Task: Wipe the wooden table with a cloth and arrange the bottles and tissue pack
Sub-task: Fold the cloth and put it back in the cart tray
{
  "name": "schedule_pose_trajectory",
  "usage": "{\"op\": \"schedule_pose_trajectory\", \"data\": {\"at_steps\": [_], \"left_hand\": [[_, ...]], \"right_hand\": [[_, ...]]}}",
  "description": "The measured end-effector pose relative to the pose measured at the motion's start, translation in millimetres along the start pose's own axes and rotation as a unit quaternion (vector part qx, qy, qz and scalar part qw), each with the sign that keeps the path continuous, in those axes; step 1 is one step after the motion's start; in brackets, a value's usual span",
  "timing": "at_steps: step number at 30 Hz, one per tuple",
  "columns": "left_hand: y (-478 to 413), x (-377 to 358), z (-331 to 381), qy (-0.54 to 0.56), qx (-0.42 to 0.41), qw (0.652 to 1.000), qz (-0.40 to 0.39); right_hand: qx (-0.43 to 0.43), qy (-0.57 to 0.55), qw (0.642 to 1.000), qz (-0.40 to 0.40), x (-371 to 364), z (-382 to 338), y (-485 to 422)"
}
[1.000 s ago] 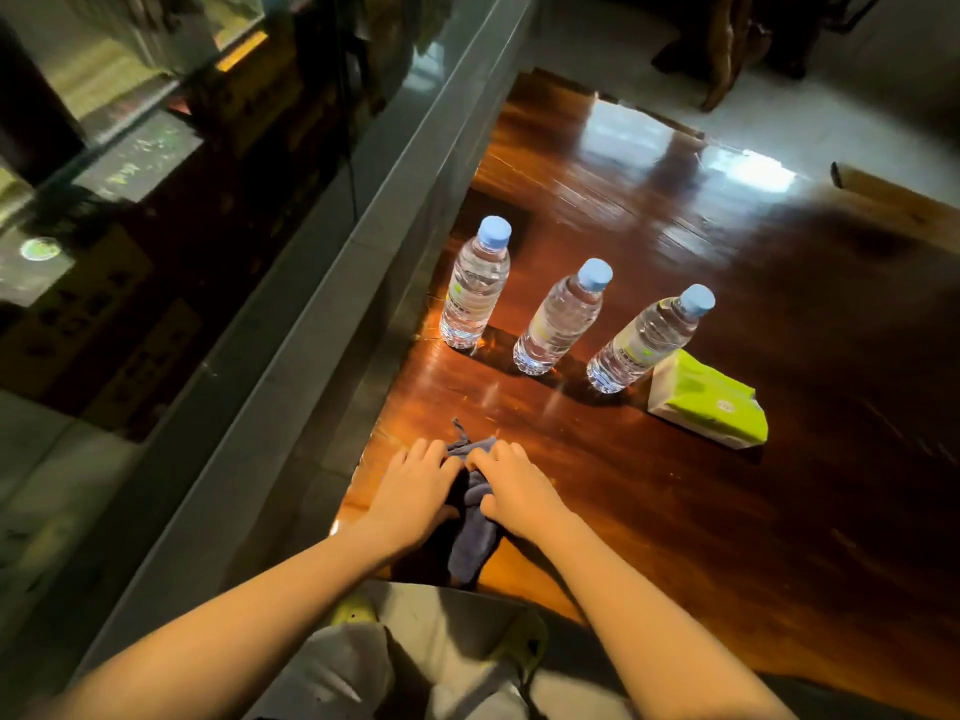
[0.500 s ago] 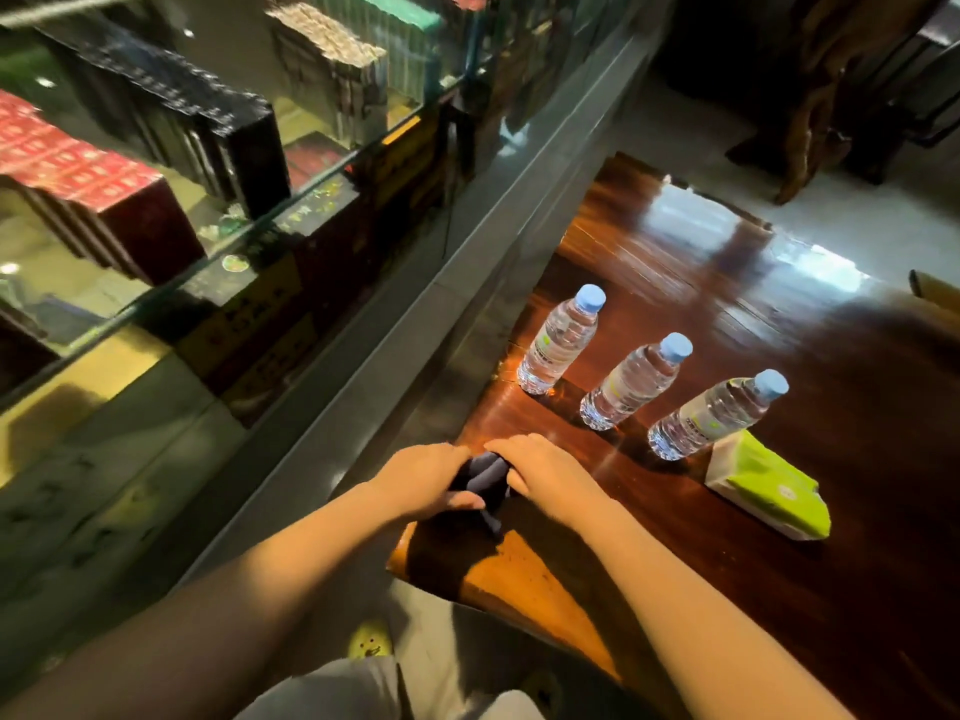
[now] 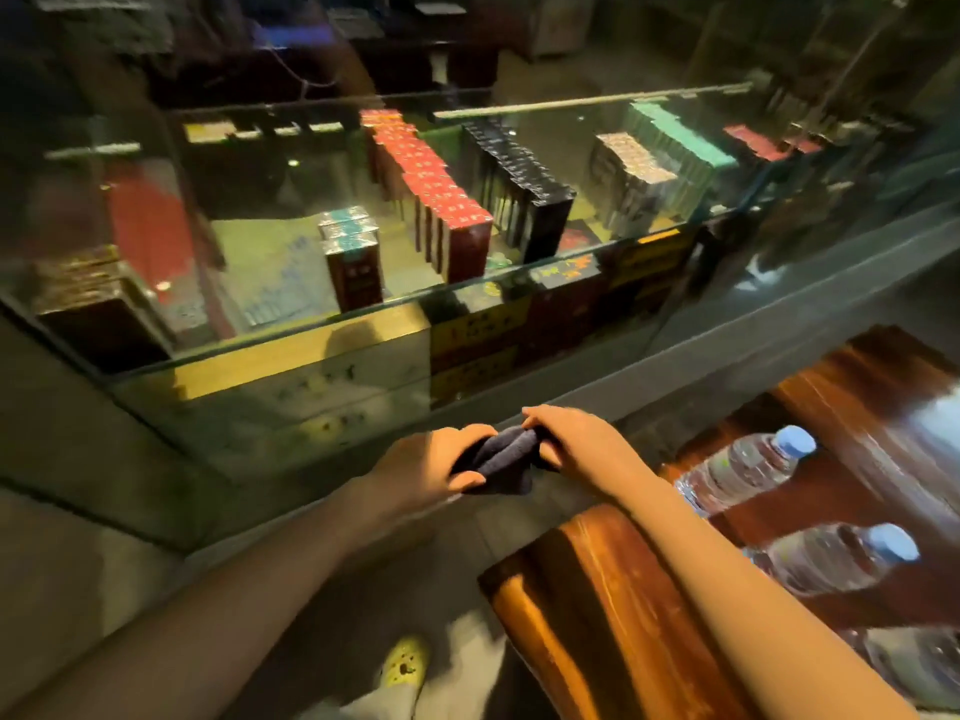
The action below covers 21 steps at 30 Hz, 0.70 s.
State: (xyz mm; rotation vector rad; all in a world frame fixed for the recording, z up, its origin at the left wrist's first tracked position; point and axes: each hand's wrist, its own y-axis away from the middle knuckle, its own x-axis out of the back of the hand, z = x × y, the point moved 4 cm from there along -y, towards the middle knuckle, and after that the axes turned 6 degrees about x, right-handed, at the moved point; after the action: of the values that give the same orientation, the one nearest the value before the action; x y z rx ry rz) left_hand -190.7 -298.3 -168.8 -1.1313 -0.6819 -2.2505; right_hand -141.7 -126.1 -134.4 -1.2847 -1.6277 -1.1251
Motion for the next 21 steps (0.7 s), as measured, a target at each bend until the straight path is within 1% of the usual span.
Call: {"op": "schedule_pose_trajectory", "data": {"at_steps": [3, 5, 8, 10, 12, 14, 17, 19, 21], "left_hand": [[35.3, 12.2, -17.4, 0.013, 0.079, 0.996, 0.032], [64.1, 16.9, -26.9, 0.021, 0.146, 0.985, 0.094], [114.7, 29.5, -38.3, -0.026, 0.249, 0.952, 0.178], [153.8, 41.3, -42.0, -0.040, 0.296, 0.932, 0.205], [199.1, 53.4, -44.6, -0.018, 0.349, 0.909, 0.228], [246.4, 64.9, -45.7, 0.005, 0.401, 0.883, 0.245], [316.6, 79.9, -46.6, 0.016, 0.480, 0.842, 0.246], [363.9, 87.1, -43.5, 0.015, 0.524, 0.813, 0.253], [412.1, 93.2, -36.0, 0.009, 0.558, 0.778, 0.288]], "right_hand": [[0.113, 0.058, 0.992, -0.021, 4.9, -37.9, -19.7], [0.167, 0.079, 0.983, -0.018, 3.0, -65.2, -26.0], [0.243, 0.100, 0.964, -0.026, -4.3, -112.4, -31.9], [0.292, 0.097, 0.949, -0.064, -9.7, -149.8, -34.5], [0.337, 0.090, 0.932, -0.094, -13.7, -188.7, -35.4], [0.381, 0.085, 0.916, -0.094, -16.0, -230.1, -32.9], [0.449, 0.090, 0.882, -0.110, -18.3, -300.6, -24.0], [0.506, 0.090, 0.849, -0.121, -20.4, -351.7, -14.6], [0.561, 0.086, 0.814, -0.124, -19.7, -401.2, -0.6]]}}
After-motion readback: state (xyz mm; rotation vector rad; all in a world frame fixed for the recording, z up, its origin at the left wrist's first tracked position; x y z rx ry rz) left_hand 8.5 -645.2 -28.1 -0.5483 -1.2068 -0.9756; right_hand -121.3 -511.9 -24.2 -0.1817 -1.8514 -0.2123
